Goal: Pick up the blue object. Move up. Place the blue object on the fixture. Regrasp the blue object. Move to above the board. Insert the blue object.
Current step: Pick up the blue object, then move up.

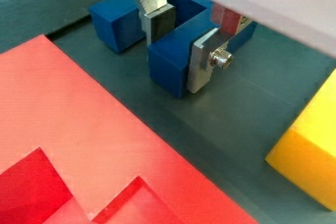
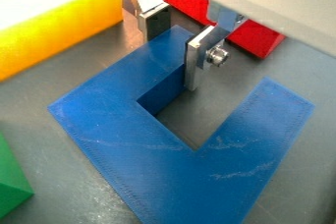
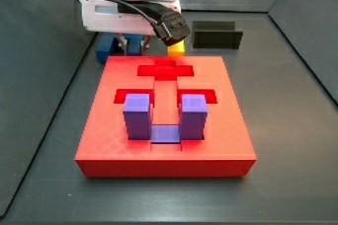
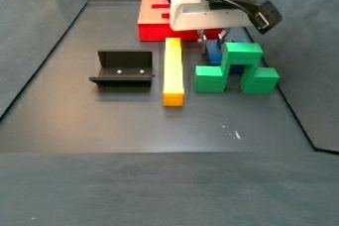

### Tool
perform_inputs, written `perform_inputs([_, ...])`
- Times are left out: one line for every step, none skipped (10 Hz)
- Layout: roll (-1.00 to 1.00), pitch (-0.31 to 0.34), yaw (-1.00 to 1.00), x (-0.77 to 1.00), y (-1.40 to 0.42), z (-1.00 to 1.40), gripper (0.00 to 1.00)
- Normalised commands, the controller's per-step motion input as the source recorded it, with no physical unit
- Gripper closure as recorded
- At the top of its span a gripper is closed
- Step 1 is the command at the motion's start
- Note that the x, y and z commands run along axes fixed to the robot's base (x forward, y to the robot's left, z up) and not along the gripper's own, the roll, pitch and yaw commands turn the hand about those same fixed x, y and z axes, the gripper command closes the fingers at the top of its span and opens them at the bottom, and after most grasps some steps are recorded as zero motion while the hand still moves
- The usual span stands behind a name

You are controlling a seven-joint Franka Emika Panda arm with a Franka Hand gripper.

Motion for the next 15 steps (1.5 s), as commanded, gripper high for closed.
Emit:
perform_inputs([0.0,0.0,0.0,0.0,0.0,0.0,1.0])
perform_inputs([0.0,0.0,0.0,0.0,0.0,0.0,1.0])
perform_inputs([0.0,0.0,0.0,0.0,0.0,0.0,1.0])
perform_inputs([0.0,0.0,0.0,0.0,0.0,0.0,1.0])
perform_inputs([0.0,0.0,0.0,0.0,0.0,0.0,1.0])
perform_inputs([0.0,0.0,0.0,0.0,0.0,0.0,1.0])
perform_inputs([0.0,0.0,0.0,0.0,0.0,0.0,1.0])
perform_inputs([0.0,0.0,0.0,0.0,0.0,0.0,1.0])
perform_inputs([0.0,0.0,0.0,0.0,0.0,0.0,1.0])
perform_inputs([0.0,0.0,0.0,0.0,0.0,0.0,1.0])
perform_inputs([0.0,0.0,0.0,0.0,0.0,0.0,1.0])
perform_inputs([0.0,0.0,0.0,0.0,0.0,0.83,1.0])
perform_inputs([0.01,0.013,0.0,-0.02,0.07,0.81,1.0])
perform_inputs([-0.01,0.037,0.0,-0.05,0.05,0.69,1.0])
perform_inputs([-0.07,0.02,0.0,-0.02,0.02,0.32,1.0])
